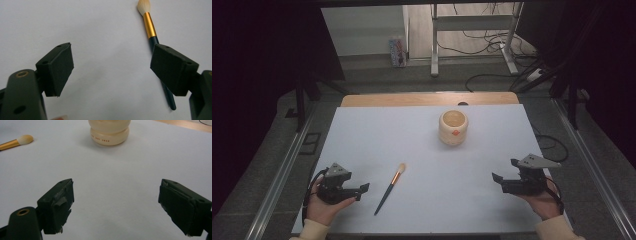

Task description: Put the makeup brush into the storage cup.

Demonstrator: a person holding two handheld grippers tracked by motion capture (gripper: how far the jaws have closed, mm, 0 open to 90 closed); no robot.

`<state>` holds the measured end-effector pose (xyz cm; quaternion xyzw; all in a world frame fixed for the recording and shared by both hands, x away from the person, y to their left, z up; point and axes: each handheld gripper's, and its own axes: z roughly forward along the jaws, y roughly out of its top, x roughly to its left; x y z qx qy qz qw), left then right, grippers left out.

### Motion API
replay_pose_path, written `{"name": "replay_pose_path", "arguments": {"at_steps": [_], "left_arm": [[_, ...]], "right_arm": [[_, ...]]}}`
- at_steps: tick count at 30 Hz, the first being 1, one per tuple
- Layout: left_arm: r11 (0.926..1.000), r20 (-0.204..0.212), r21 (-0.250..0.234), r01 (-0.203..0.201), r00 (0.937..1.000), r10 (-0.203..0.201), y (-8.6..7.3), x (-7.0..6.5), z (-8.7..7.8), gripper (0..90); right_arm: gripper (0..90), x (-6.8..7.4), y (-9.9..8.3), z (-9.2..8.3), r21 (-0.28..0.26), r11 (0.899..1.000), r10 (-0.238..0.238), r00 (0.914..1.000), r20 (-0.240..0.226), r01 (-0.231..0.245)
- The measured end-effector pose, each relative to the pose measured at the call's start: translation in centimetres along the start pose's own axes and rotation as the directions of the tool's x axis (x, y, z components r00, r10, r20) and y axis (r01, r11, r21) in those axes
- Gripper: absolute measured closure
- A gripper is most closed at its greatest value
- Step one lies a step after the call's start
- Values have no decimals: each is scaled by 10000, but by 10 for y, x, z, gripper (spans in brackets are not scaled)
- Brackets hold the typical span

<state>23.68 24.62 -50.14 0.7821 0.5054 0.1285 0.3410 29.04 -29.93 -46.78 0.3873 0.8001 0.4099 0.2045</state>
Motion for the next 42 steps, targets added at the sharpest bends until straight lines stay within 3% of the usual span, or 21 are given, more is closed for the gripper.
{"name": "replay_pose_path", "arguments": {"at_steps": [2,10,19,32,42], "left_arm": [[9999,-177,-137,70,9998,-72,1,-1,-1,192],[9994,-71,-209,265,9996,-267,3,2,-4,204],[9981,-253,-259,554,9981,-561,11,-4,-11,212],[9977,21,-375,560,9984,-560,20,-14,-12,216],[9975,70,-179,678,9977,-676,27,-22,-9,226]], "right_arm": [[135,-1,1,0,-58,10000,49,10000,-14,-49],[137,-5,-1,4,34,10000,-4,10000,-84,4],[136,-5,-1,3,29,10000,89,9998,174,-90],[137,-3,0,5,36,10000,-38,10000,64,38],[137,-3,0,5,26,10000,-9,10000,80,9]]}}
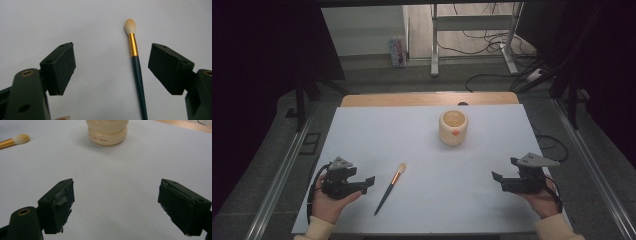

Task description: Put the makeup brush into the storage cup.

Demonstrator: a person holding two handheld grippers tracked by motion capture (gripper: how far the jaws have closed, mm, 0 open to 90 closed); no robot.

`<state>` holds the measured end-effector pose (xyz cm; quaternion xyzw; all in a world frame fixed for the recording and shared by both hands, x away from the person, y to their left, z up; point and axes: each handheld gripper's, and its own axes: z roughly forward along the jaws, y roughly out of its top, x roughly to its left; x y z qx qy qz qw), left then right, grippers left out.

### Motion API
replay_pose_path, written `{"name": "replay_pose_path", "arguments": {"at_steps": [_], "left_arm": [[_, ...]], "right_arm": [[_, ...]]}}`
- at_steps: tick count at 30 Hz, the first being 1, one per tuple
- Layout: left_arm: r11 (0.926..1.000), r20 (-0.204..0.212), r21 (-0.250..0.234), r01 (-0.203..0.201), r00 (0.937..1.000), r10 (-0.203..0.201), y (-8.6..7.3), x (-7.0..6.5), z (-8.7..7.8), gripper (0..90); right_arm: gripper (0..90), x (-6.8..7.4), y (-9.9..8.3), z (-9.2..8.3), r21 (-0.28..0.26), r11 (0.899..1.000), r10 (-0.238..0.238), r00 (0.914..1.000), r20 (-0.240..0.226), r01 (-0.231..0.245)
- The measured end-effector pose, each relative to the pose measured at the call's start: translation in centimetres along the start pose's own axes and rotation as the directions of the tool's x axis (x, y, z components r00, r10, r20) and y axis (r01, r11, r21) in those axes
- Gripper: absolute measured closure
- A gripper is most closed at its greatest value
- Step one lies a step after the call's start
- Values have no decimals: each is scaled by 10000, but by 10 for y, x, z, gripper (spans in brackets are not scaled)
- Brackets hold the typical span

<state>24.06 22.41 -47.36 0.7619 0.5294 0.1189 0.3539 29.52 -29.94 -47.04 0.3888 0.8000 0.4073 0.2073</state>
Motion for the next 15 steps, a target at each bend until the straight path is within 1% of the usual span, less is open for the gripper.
{"name": "replay_pose_path", "arguments": {"at_steps": [7,12,15], "left_arm": [[9998,93,8,191,9998,-191,3,-2,2,226],[9998,164,-43,191,9997,-190,6,-6,2,226],[9997,179,-24,259,9995,-259,6,-8,4,226]], "right_arm": [[138,0,0,0,-24,10000,-14,10000,28,14],[139,0,0,0,-18,10000,-46,10000,23,46],[138,0,0,0,-7,10000,-41,10000,18,41]]}}
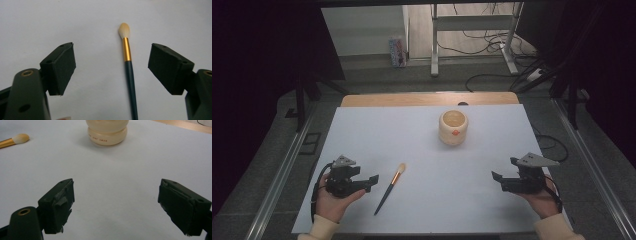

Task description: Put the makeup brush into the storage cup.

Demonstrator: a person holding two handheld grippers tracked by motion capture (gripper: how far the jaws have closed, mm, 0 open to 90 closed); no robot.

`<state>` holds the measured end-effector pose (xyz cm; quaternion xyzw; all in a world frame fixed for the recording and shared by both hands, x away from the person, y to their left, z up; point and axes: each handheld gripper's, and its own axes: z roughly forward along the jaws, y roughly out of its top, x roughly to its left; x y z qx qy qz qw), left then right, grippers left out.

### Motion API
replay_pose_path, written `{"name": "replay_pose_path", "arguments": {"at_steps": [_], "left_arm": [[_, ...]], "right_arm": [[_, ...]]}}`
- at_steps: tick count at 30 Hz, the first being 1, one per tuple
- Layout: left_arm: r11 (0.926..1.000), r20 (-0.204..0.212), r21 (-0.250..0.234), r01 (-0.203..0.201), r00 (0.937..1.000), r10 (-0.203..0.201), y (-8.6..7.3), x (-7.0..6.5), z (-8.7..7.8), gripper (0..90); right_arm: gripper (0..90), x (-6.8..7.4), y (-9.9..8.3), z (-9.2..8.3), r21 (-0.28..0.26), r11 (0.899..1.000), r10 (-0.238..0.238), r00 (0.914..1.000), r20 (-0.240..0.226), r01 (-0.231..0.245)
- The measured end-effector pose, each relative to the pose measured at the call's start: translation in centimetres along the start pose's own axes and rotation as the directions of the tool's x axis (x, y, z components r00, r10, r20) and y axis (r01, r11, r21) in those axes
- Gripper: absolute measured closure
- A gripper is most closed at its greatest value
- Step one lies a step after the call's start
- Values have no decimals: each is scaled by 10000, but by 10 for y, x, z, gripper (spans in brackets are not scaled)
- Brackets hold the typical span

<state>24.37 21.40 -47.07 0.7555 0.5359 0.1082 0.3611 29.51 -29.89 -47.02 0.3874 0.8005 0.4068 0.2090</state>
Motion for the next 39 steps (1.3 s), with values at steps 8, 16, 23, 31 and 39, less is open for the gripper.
{"name": "replay_pose_path", "arguments": {"at_steps": [8,16,23,31,39], "left_arm": [[9993,41,174,-320,9995,319,5,-11,8,223],[9986,69,279,-458,9989,456,9,-16,10,223],[9976,103,403,-558,9984,554,11,-21,14,245],[9955,136,683,-652,9978,644,14,-25,18,245],[9931,215,815,-841,9963,827,18,-32,22,245]], "right_arm": [[138,0,0,0,14,10000,-14,10000,9,14],[138,0,0,0,-20,10000,-3,10000,-14,3],[138,1,0,0,1,10000,-12,10000,14,12],[138,0,0,1,42,10000,15,10000,60,-15],[138,0,0,0,30,10000,30,9999,98,-30]]}}
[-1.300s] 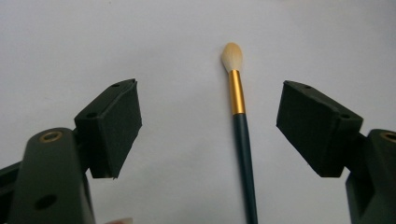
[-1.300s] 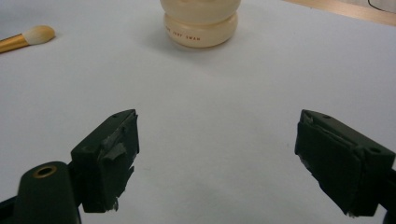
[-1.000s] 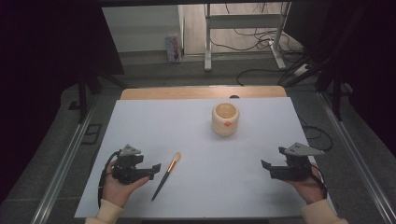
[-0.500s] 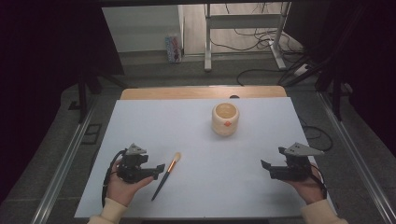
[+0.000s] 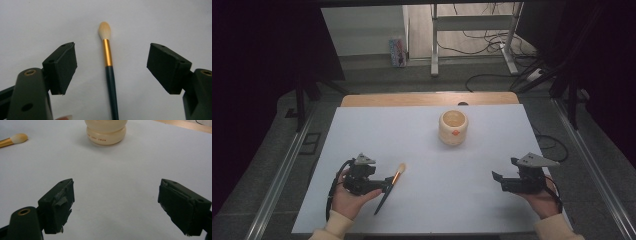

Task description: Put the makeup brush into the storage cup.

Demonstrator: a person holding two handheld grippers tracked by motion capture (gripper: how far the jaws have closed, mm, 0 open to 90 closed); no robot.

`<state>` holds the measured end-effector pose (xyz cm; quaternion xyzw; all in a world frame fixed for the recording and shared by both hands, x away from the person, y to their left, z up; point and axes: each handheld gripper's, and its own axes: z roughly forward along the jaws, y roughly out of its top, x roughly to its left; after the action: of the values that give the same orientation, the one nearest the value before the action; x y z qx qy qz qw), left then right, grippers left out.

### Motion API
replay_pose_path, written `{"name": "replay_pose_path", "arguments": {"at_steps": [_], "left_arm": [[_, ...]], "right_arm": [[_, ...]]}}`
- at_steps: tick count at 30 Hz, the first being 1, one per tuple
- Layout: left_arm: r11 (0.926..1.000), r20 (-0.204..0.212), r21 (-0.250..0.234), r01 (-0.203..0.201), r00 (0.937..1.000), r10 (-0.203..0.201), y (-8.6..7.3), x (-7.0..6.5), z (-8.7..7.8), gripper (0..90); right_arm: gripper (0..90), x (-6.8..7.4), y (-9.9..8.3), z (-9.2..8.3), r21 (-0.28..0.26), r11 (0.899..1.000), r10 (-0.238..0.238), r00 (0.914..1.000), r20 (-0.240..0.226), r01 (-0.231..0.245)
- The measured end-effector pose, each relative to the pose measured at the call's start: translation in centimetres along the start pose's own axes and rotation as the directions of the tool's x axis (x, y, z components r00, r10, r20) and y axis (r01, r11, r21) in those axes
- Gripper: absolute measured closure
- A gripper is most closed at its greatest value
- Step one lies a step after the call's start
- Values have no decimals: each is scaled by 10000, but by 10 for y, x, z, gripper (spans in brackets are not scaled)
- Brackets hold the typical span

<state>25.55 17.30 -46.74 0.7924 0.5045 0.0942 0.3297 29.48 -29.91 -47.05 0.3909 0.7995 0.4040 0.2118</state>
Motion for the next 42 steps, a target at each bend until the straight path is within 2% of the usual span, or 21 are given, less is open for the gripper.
{"name": "replay_pose_path", "arguments": {"at_steps": [8,13,24,29,42], "left_arm": [[9995,97,307,-110,9999,107,3,-5,10,247],[9985,73,553,-28,10000,24,4,-6,16,248],[9944,-45,1058,80,10000,-75,5,-1,25,249],[9911,31,1327,37,10000,-42,5,0,29,249],[9857,66,1684,49,10000,-61,9,1,40,254]], "right_arm": [[137,-1,0,1,5,10000,-8,10000,20,8],[136,-1,0,0,-12,10000,-12,10000,40,12],[134,-1,-1,0,9,10000,-52,10000,60,52],[134,-1,0,0,9,10000,-80,9999,62,80],[133,0,0,0,22,10000,-98,9999,88,97]]}}
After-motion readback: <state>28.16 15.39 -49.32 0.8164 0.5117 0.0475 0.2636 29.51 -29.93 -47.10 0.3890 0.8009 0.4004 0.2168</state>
